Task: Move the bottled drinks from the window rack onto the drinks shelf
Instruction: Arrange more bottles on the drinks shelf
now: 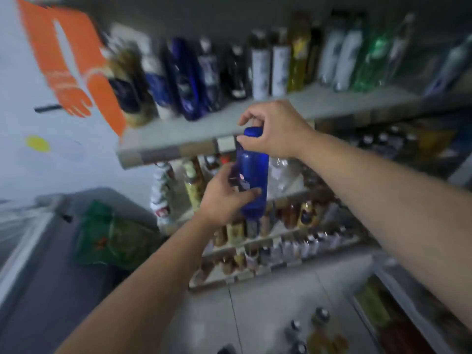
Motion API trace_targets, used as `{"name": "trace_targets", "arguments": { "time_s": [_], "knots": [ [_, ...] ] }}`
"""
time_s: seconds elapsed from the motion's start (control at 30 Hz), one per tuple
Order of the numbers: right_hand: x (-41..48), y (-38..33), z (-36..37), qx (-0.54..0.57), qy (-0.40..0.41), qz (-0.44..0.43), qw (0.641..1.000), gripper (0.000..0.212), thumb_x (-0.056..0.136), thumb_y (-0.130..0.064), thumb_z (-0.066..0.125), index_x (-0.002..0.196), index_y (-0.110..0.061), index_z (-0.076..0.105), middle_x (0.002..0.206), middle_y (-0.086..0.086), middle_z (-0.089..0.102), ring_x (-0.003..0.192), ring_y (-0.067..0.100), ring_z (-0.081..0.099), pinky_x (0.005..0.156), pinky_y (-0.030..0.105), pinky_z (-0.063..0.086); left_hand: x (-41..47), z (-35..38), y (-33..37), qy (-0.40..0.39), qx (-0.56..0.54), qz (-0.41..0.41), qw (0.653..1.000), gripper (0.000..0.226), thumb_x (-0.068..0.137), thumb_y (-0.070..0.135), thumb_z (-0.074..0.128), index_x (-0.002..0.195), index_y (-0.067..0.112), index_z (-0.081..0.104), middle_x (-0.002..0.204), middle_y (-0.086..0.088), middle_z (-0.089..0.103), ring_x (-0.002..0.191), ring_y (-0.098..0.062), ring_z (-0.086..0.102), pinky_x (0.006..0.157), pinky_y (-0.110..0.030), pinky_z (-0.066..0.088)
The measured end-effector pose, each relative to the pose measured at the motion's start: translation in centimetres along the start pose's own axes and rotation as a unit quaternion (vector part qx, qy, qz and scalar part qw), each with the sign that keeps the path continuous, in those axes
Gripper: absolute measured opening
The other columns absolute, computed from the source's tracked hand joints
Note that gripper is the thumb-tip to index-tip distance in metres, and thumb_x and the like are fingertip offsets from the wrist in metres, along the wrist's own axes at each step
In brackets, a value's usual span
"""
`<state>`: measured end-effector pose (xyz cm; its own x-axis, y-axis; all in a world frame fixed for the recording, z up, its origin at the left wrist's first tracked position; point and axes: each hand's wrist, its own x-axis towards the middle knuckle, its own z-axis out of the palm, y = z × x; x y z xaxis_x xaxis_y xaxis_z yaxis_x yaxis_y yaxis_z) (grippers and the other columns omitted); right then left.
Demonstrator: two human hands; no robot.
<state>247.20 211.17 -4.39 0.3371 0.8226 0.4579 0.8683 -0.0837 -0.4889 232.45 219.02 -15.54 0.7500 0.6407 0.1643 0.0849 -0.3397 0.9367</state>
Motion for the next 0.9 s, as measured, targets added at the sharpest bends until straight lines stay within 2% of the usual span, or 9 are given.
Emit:
{"name": "trace_targets", "arguments": {
  "time_s": [0.1,0.2,0.3,0.4,0.47,0.63,0.73,0.83,0.9],
  "knots": [
    [3.7,-4.0,-1.6,0.079,0.047,-0.032,0.995,0.032,0.071,-0.046,0.071,0.097,-0.027,0.068,0.063,-0.012,0.057,0.055,0.000,0.049,0.061,0.019,0.040,-0.1,-4.7,4.7,0.093,-0.023,0.048,0.994,0.054,0.054,0.040,0.081,0.102,0.031,0.059,0.094,0.008,0.072,0.084,-0.007,0.069,0.074,-0.024,0.057],
    [6.4,-6.8,-1.7,0.209,0.059,-0.031,0.976,0.045,0.074,-0.053,0.069,0.110,-0.027,0.063,0.076,0.001,0.064,0.063,0.007,0.057,0.064,0.029,0.049,0.9,-8.8,7.3,0.146,-0.055,0.078,0.985,0.049,0.059,0.035,0.080,0.104,0.026,0.062,0.091,0.005,0.073,0.078,-0.007,0.069,0.071,-0.024,0.057],
    [8.9,-7.5,-0.3,0.299,-0.029,0.003,0.954,0.048,0.083,-0.044,0.066,0.125,-0.022,0.057,0.097,-0.002,0.069,0.075,0.000,0.068,0.059,0.016,0.050,3.4,-12.6,8.2,0.144,-0.146,0.097,0.974,0.035,0.077,0.014,0.073,0.109,0.016,0.060,0.092,0.001,0.073,0.086,-0.018,0.068,0.077,-0.038,0.056],
    [11.2,-7.1,2.9,0.329,-0.176,0.066,0.925,0.031,0.089,-0.026,0.066,0.119,-0.026,0.059,0.112,0.004,0.068,0.098,0.015,0.069,0.073,0.034,0.058,6.9,-15.9,7.9,0.105,-0.212,0.094,0.967,0.031,0.086,0.001,0.061,0.116,0.005,0.055,0.097,-0.005,0.070,0.097,-0.035,0.064,0.086,-0.053,0.051],
    [12.9,-6.9,5.3,0.363,-0.196,0.089,0.907,0.028,0.093,-0.007,0.064,0.114,-0.024,0.059,0.115,0.014,0.064,0.103,0.024,0.067,0.083,0.044,0.058,9.4,-17.6,7.3,0.069,-0.243,0.100,0.962,0.044,0.078,0.004,0.054,0.121,-0.004,0.055,0.104,-0.020,0.063,0.097,-0.037,0.058,0.093,-0.058,0.045],
    [16.9,-5.5,10.1,0.390,-0.086,0.074,0.914,0.033,0.084,0.003,0.073,0.106,-0.019,0.063,0.095,0.000,0.075,0.090,0.017,0.072,0.073,0.031,0.059,14.9,-20.4,4.8,0.012,-0.277,0.102,0.955,0.047,0.080,0.005,0.043,0.123,0.003,0.062,0.113,-0.029,0.064,0.104,-0.045,0.058,0.098,-0.058,0.043],
    [18.5,-4.0,12.6,0.359,0.008,0.068,0.931,0.039,0.069,-0.010,0.089,0.100,-0.021,0.067,0.089,-0.006,0.078,0.081,0.009,0.074,0.066,0.021,0.056,17.7,-21.0,3.4,0.067,-0.218,0.092,0.969,0.051,0.081,0.003,0.040,0.123,0.017,0.064,0.117,-0.015,0.069,0.107,-0.031,0.064,0.091,-0.041,0.053],
    [19.9,-1.8,15.1,0.305,0.079,0.099,0.944,0.057,0.049,-0.042,0.093,0.100,-0.038,0.066,0.094,-0.011,0.077,0.086,0.010,0.074,0.077,0.034,0.060,19.8,-20.3,1.7,0.092,-0.169,0.056,0.980,0.038,0.087,-0.002,0.043,0.110,0.017,0.066,0.098,0.001,0.074,0.090,-0.017,0.066,0.081,-0.030,0.054],
    [20.8,0.3,16.6,0.275,0.105,0.133,0.947,0.060,0.049,-0.046,0.091,0.102,-0.045,0.063,0.096,-0.013,0.076,0.089,0.011,0.073,0.083,0.046,0.059,20.9,-19.2,0.4,0.093,-0.140,0.037,0.985,0.034,0.089,-0.006,0.045,0.103,0.018,0.065,0.087,0.011,0.072,0.082,-0.007,0.065,0.076,-0.022,0.053]
  ]
}}
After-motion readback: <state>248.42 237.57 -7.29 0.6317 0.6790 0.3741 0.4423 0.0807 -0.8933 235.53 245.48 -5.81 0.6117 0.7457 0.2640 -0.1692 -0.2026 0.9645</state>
